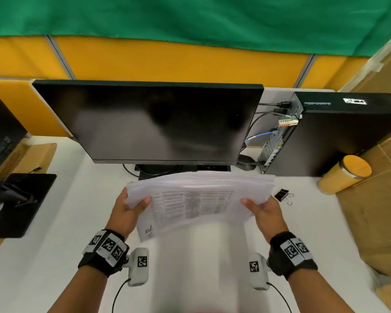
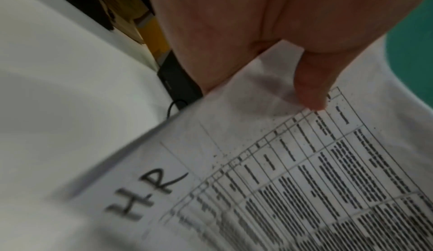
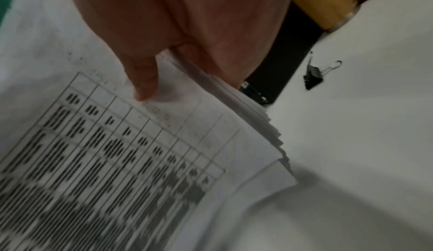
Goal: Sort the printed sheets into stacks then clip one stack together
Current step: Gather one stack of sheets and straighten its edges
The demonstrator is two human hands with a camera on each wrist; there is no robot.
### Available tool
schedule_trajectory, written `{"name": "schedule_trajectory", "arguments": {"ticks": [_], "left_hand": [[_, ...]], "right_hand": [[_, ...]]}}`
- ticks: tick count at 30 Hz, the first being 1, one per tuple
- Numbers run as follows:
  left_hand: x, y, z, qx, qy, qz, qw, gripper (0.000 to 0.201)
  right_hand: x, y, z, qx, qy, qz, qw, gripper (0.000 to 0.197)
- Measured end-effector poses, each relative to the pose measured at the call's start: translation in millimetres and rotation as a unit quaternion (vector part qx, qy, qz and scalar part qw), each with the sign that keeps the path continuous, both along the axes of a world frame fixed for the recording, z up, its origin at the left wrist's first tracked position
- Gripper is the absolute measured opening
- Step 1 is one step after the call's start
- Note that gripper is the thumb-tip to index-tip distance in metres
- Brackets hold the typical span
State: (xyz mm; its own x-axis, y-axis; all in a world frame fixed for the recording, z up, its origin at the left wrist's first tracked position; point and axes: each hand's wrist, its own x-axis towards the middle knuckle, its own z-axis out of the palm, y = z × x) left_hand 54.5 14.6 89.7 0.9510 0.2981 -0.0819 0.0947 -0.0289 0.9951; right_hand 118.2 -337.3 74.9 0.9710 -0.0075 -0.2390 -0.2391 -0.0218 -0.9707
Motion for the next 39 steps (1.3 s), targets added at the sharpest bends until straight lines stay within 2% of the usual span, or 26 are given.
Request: {"name": "schedule_trajectory", "arguments": {"ticks": [2, 5, 10, 13, 17, 20, 22, 24, 27, 29, 32, 34, 36, 39], "left_hand": [[2, -1, 0, 0.015, -0.015, -0.018, 1.000, 0.034], [1, -7, -15, 0.003, 0.012, -0.028, 1.000, 0.038], [11, -11, -27, 0.011, 0.040, 0.023, 0.999, 0.025], [11, -7, -29, 0.042, 0.049, 0.020, 0.998, 0.028], [11, -2, -40, 0.034, 0.088, 0.009, 0.996, 0.038], [12, -4, -38, 0.000, 0.064, 0.015, 0.998, 0.042], [14, -6, -39, -0.012, 0.067, 0.009, 0.998, 0.039], [15, -9, -42, -0.002, 0.088, 0.008, 0.996, 0.039], [16, -8, -42, 0.017, 0.102, 0.021, 0.994, 0.045], [17, -7, -36, 0.012, 0.075, 0.022, 0.997, 0.046], [20, -9, -34, 0.028, 0.045, 0.015, 0.998, 0.033], [21, -15, -33, 0.034, 0.076, 0.026, 0.996, 0.032], [21, -19, -32, 0.036, 0.102, 0.032, 0.994, 0.040], [18, -18, -22, -0.022, 0.058, 0.009, 0.998, 0.051]], "right_hand": [[-3, 0, -1, -0.024, -0.019, 0.002, 1.000, 0.035], [-11, 3, -11, -0.111, -0.055, 0.062, 0.990, 0.032], [-4, 7, -2, -0.103, -0.026, 0.002, 0.994, 0.019], [-8, 3, -3, -0.076, -0.008, 0.016, 0.997, 0.024], [-20, -2, -7, -0.112, 0.023, 0.042, 0.993, 0.041], [-19, -2, 2, -0.111, -0.075, 0.038, 0.990, 0.053], [-16, 0, 4, -0.112, -0.101, 0.034, 0.988, 0.048], [-12, 4, 0, -0.103, -0.060, 0.032, 0.992, 0.036], [-9, 2, -6, -0.125, -0.019, 0.037, 0.991, 0.040], [-10, 0, 0, -0.111, -0.063, 0.026, 0.992, 0.049], [-11, 5, 11, -0.071, -0.106, 0.002, 0.992, 0.057], [-10, 11, 9, -0.057, -0.083, -0.006, 0.995, 0.055], [-11, 14, 5, -0.048, -0.045, -0.014, 0.998, 0.050], [-12, 14, 4, -0.007, -0.048, -0.030, 0.998, 0.050]]}}
